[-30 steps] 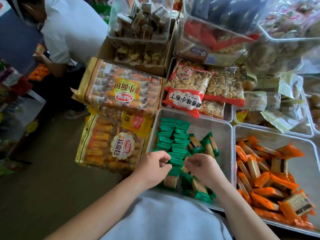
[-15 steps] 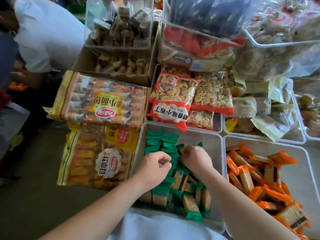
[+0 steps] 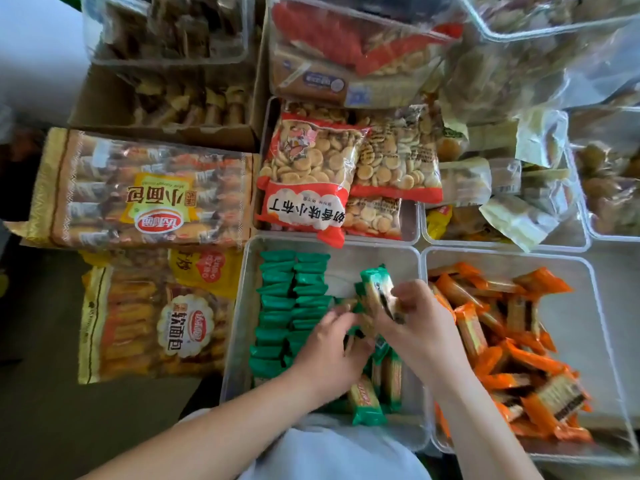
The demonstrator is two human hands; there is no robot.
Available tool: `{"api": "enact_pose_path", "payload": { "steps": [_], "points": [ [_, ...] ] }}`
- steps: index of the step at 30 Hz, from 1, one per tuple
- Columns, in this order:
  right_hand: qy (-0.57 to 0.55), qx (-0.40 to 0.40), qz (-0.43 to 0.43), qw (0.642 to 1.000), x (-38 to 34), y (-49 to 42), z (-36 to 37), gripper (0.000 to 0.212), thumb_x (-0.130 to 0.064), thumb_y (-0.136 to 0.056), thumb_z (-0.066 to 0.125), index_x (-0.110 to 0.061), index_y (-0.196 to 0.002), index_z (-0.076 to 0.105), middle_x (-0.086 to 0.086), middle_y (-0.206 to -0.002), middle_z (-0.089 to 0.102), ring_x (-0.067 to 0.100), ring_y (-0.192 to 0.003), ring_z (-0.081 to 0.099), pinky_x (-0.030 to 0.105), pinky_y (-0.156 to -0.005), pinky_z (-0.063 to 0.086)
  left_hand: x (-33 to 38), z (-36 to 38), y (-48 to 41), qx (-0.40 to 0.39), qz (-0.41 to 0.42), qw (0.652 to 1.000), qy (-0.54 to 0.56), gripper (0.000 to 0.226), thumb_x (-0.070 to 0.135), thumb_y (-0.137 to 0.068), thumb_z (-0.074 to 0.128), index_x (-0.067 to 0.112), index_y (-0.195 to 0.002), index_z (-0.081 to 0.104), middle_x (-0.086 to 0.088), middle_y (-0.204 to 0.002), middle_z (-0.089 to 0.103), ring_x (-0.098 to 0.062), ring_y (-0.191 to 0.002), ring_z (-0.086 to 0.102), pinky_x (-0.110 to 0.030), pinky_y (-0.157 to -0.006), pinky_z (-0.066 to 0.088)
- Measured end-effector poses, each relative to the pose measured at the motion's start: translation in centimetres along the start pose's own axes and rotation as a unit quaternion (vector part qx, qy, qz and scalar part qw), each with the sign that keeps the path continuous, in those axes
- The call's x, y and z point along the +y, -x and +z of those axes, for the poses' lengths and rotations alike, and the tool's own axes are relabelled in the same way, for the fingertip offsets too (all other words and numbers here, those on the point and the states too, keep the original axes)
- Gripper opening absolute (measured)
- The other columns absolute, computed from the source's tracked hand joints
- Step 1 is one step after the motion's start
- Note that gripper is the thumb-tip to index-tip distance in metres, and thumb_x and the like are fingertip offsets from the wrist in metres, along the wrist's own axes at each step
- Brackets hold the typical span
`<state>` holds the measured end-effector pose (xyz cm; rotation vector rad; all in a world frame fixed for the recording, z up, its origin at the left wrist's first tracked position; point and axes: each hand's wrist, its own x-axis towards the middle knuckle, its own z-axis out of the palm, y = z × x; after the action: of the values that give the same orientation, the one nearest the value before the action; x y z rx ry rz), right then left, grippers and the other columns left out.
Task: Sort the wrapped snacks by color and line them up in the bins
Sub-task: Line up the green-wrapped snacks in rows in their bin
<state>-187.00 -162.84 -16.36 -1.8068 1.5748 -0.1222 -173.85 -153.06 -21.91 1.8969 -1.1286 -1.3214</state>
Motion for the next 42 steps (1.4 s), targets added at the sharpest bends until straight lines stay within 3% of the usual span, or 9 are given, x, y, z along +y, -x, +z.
{"api": "enact_pose_path", "payload": {
  "steps": [2,4,9,13,17,22,26,34,42],
  "points": [
    [-0.137,-0.011,0.055,0.989,1.3,1.6,-0.8,0.034,-0.040,-0.083,0.084,-0.030,-0.103,0.059,-0.011,-0.092,0.071,0.000,-0.079,0.067,0.020,-0.058,0.055,0.0,2.0,-1.2,-0.041,-0.053,0.996,-0.055,0.045,0.042,-0.102,0.055,0.029,-0.146,0.053,-0.003,-0.169,0.021,-0.026,-0.158,0.016,-0.043,-0.127,0.023],
    [-0.229,-0.014,0.099,0.968,2.5,3.0,-1.5,0.032,-0.033,-0.085,0.084,-0.030,-0.106,0.061,-0.006,-0.097,0.075,0.000,-0.081,0.071,0.018,-0.061,0.057,0.0,3.3,-2.4,-0.060,-0.104,0.986,-0.120,0.047,0.051,-0.098,0.051,0.032,-0.142,0.054,-0.008,-0.173,0.007,-0.036,-0.160,0.002,-0.048,-0.128,0.017],
    [-0.314,0.004,0.140,0.939,4.1,5.3,-2.5,0.031,-0.024,-0.084,0.084,-0.022,-0.106,0.063,-0.003,-0.099,0.076,0.001,-0.084,0.074,0.019,-0.062,0.059,1.7,4.3,-3.3,-0.072,-0.131,0.975,-0.166,0.038,0.037,-0.092,0.063,0.034,-0.128,0.055,0.000,-0.167,0.021,-0.033,-0.149,0.030,-0.040,-0.119,0.036],
    [-0.336,0.029,0.143,0.931,4.6,6.0,-2.8,0.032,-0.026,-0.082,0.083,-0.022,-0.109,0.065,-0.004,-0.100,0.077,0.003,-0.087,0.074,0.022,-0.065,0.061,2.0,4.2,-3.2,-0.066,-0.122,0.976,-0.168,0.067,0.036,-0.087,0.076,0.032,-0.147,0.047,0.003,-0.157,0.037,-0.023,-0.137,0.046,-0.031,-0.110,0.041],
    [-0.366,0.005,0.134,0.921,5.2,6.2,-3.0,0.034,-0.021,-0.086,0.080,-0.026,-0.115,0.063,-0.005,-0.101,0.078,0.007,-0.092,0.075,0.024,-0.068,0.062,1.8,3.4,-2.5,-0.024,-0.123,0.989,-0.072,0.074,0.039,-0.085,0.080,0.028,-0.151,0.046,0.001,-0.143,0.060,-0.018,-0.129,0.058,-0.037,-0.108,0.051],
    [-0.426,-0.095,0.101,0.894,4.4,5.6,-3.1,0.046,-0.010,-0.103,0.059,-0.039,-0.138,0.055,0.001,-0.115,0.078,0.017,-0.109,0.074,0.038,-0.089,0.060,2.9,-0.5,-0.2,0.001,-0.083,0.986,0.143,0.045,0.023,-0.094,0.077,0.036,-0.134,0.060,0.014,-0.134,0.063,0.002,-0.121,0.061,-0.032,-0.110,0.050],
    [-0.465,-0.169,0.108,0.863,2.9,5.1,-3.2,0.035,-0.006,-0.106,0.051,-0.024,-0.132,0.066,0.004,-0.120,0.076,0.022,-0.115,0.071,0.045,-0.101,0.054,4.2,-4.1,2.1,-0.032,-0.071,0.958,0.277,0.043,0.003,-0.102,0.062,0.027,-0.138,0.061,-0.005,-0.123,0.075,-0.025,-0.115,0.071,-0.046,-0.097,0.060],
    [-0.413,-0.155,0.077,0.894,0.3,5.2,-2.5,0.025,-0.019,-0.099,0.064,-0.018,-0.123,0.068,0.000,-0.110,0.078,0.016,-0.103,0.074,0.037,-0.077,0.064,3.6,-5.9,4.5,0.003,-0.049,0.921,0.388,0.040,0.001,-0.103,0.057,0.023,-0.133,0.070,-0.015,-0.115,0.075,-0.030,-0.110,0.072,-0.047,-0.097,0.059],
    [-0.425,-0.164,0.095,0.885,-0.7,6.2,-2.3,0.025,-0.029,-0.098,0.063,-0.018,-0.118,0.072,0.004,-0.110,0.078,0.019,-0.106,0.075,0.044,-0.076,0.064,3.4,-6.9,6.0,0.066,-0.029,0.901,0.428,0.034,0.004,-0.103,0.059,0.022,-0.128,0.073,-0.019,-0.118,0.072,-0.029,-0.108,0.072,-0.042,-0.084,0.060]
  ]
}}
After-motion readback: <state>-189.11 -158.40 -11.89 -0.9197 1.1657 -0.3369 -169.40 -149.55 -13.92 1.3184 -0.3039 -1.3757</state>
